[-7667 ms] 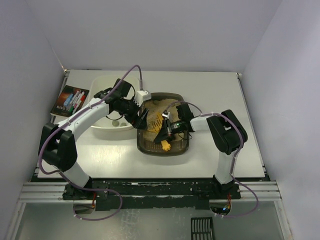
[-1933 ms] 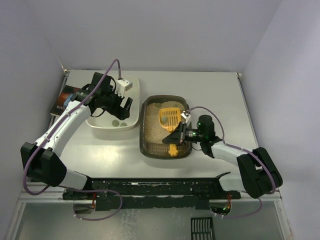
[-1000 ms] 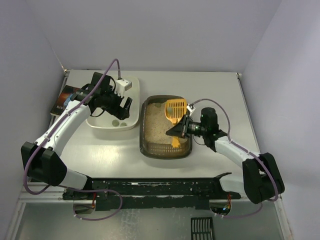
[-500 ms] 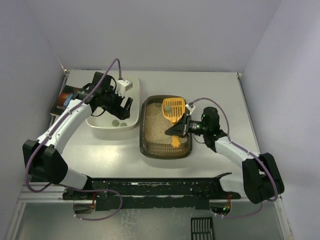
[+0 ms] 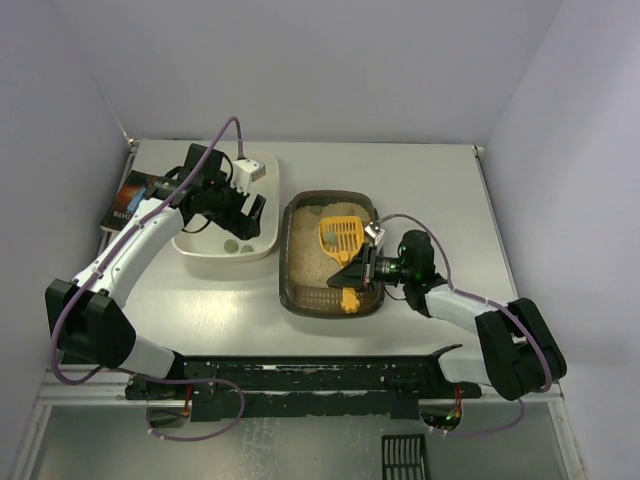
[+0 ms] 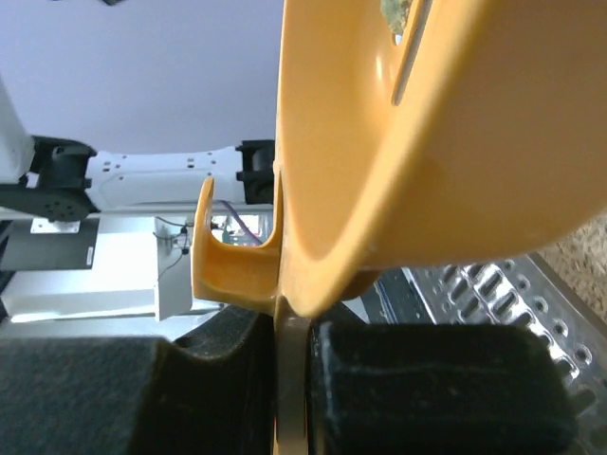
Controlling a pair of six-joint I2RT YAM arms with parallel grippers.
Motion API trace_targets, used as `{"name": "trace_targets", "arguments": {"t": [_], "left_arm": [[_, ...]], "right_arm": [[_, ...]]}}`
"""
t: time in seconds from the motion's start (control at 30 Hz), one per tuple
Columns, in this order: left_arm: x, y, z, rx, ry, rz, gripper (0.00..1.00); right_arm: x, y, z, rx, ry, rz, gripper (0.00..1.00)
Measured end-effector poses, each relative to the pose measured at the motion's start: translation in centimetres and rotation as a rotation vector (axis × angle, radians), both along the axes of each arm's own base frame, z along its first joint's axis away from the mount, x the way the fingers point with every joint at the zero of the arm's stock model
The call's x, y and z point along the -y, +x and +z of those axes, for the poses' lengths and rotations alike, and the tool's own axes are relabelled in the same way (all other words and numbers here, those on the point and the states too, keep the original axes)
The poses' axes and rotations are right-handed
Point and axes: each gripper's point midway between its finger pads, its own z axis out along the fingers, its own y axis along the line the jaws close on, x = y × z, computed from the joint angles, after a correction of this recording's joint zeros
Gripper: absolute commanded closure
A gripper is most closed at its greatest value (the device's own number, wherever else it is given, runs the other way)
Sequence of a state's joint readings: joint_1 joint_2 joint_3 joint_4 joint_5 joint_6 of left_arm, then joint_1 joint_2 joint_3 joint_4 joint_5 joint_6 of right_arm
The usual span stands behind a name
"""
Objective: Clean the litter box
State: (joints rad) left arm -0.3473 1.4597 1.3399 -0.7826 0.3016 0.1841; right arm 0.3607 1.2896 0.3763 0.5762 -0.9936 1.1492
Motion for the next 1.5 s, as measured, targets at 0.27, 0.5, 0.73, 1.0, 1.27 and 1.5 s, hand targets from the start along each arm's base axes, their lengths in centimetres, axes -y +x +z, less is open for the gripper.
{"name": "trace_targets", "arguments": {"t": [0.27, 0.5, 0.73, 1.0, 1.27, 1.5], "left_arm": [[0.2, -0.1, 0.0, -0.003, -0.009, -0.008, 0.02], [0.1, -0.1, 0.1, -0.003, -0.01, -0.006, 0.02], [-0.1, 0.0, 0.1, -0.003, -0.009, 0.001, 0.03], [-0.2, 0.1, 0.0, -0.002, -0.005, 0.007, 0.03], [-2.2, 1.6, 0.8, 0.041, 0.012, 0.123, 0.03], [-3.8, 2.4, 2.3, 0.096, -0.005, 0.19, 0.04]], "right_arm": [[1.4, 2.4, 2.1, 0.018, 0.156, -0.089, 1.0], [-0.8, -0.1, 3.2, 0.051, 0.181, 0.039, 1.0], [-0.2, 0.8, 2.7, 0.079, 0.143, 0.01, 1.0], [0.5, 1.6, 2.5, 0.127, 0.082, 0.002, 1.0], [0.8, 2.7, 2.6, 0.194, 0.016, -0.009, 1.0], [-0.3, 2.1, 4.9, 0.317, 0.017, 0.014, 1.0]]}}
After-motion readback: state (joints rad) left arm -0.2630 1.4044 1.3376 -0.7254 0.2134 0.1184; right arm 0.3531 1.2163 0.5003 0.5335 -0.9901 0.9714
